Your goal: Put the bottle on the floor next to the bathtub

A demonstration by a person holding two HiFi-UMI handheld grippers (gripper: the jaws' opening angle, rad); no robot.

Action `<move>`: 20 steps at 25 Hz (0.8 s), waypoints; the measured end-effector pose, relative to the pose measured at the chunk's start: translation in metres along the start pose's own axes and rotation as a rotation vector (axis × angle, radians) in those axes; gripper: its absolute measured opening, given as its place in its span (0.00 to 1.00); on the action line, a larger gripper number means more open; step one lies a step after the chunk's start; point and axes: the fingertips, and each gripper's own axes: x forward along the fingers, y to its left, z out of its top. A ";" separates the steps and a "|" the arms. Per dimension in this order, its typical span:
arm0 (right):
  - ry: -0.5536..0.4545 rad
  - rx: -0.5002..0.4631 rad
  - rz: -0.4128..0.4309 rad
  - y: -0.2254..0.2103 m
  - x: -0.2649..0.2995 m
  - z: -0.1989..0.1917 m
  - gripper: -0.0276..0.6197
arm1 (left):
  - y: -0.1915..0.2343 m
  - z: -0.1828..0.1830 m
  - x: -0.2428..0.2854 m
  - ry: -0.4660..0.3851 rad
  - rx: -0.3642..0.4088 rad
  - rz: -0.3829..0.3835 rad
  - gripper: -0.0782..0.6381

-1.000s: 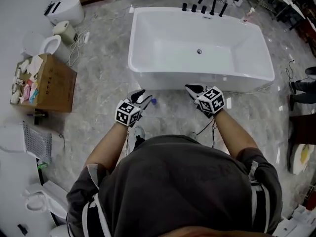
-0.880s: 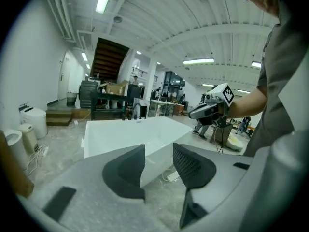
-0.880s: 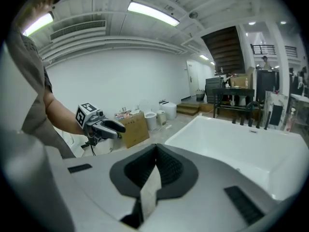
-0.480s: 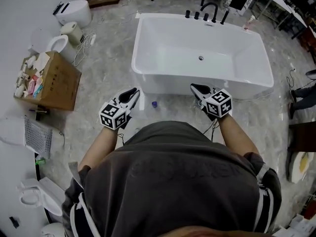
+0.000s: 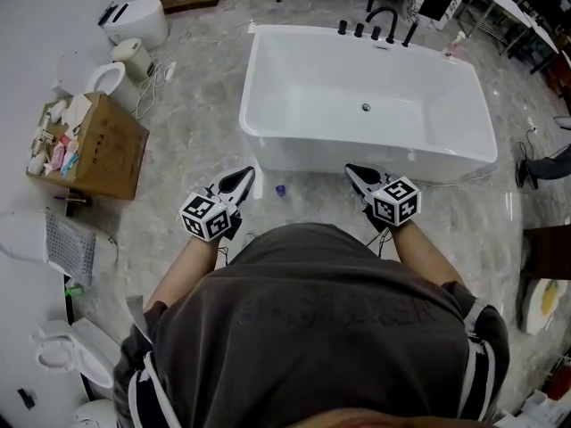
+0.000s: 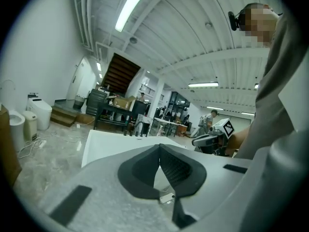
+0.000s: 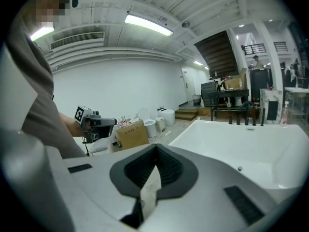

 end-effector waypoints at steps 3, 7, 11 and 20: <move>-0.012 0.023 0.016 0.000 0.008 0.002 0.03 | 0.003 -0.003 0.000 0.003 -0.012 0.019 0.12; -0.016 0.035 0.026 -0.001 0.015 0.000 0.03 | 0.005 -0.005 0.002 -0.007 -0.020 0.033 0.12; -0.011 0.035 0.026 -0.003 0.016 -0.003 0.03 | 0.004 -0.008 0.004 -0.007 -0.025 0.031 0.12; -0.004 0.011 0.014 -0.010 0.011 -0.001 0.03 | 0.003 -0.009 0.010 0.003 -0.024 0.022 0.12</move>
